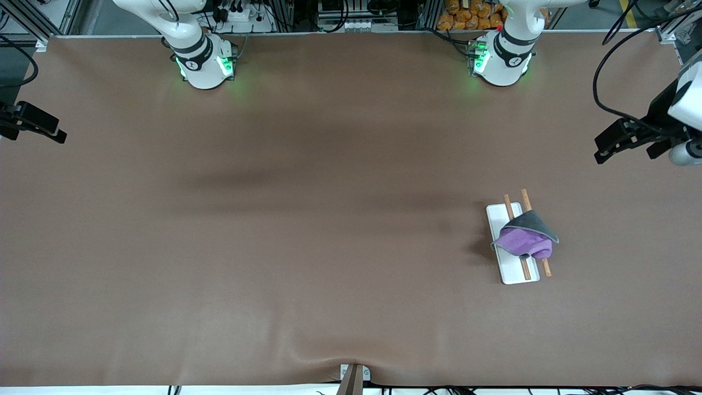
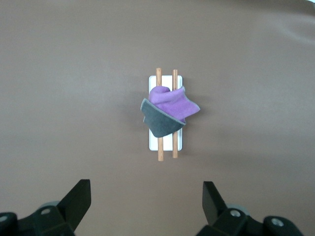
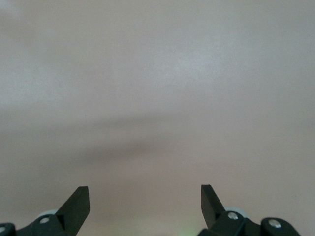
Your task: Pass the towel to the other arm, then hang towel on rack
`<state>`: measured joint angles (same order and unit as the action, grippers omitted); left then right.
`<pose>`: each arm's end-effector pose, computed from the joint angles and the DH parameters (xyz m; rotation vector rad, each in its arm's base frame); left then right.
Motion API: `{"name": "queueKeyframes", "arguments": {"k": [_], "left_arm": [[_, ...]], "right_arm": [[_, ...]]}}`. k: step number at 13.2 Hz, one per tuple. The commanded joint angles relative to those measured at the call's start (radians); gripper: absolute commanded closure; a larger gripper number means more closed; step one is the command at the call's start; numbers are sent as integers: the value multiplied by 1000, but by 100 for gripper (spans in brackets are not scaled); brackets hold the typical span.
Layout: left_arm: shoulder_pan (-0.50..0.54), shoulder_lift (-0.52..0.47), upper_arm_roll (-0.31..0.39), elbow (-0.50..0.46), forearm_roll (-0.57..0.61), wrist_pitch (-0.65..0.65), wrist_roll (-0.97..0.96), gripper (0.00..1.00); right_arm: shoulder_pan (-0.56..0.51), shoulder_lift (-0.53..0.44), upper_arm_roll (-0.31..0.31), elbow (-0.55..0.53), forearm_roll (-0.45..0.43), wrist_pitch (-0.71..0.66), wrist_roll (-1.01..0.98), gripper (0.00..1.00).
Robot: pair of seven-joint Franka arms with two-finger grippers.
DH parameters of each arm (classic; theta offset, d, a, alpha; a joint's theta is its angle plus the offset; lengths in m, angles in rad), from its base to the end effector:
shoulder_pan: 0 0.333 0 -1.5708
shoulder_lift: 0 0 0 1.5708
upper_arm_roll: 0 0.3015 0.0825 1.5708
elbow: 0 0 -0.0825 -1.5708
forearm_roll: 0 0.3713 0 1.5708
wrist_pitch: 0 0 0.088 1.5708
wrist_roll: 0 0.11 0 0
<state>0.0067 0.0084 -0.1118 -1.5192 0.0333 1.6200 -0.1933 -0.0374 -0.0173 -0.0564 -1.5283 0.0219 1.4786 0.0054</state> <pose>0.5475 -0.0539 0.6309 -3.1167 -0.1375 -0.1502 0.5253 -0.0471 0.6276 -3.1133 0.1519 0.0489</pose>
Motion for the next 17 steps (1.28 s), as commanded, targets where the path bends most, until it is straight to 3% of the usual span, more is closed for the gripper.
{"name": "queueKeyframes", "arguments": {"k": [1,8,17], "left_arm": [[-13,-71,21,-78,-21,1,18,0],[-8,-154,15,-157,-19,-3,17,0],[-28,-131,24,-113,-19,-40,18,0]], "right_arm": [[-4,-6,4,10,-22,-15,11,0],[-4,-6,6,11,-23,-15,8,0],[-4,-6,6,11,-23,-15,8,0]]}}
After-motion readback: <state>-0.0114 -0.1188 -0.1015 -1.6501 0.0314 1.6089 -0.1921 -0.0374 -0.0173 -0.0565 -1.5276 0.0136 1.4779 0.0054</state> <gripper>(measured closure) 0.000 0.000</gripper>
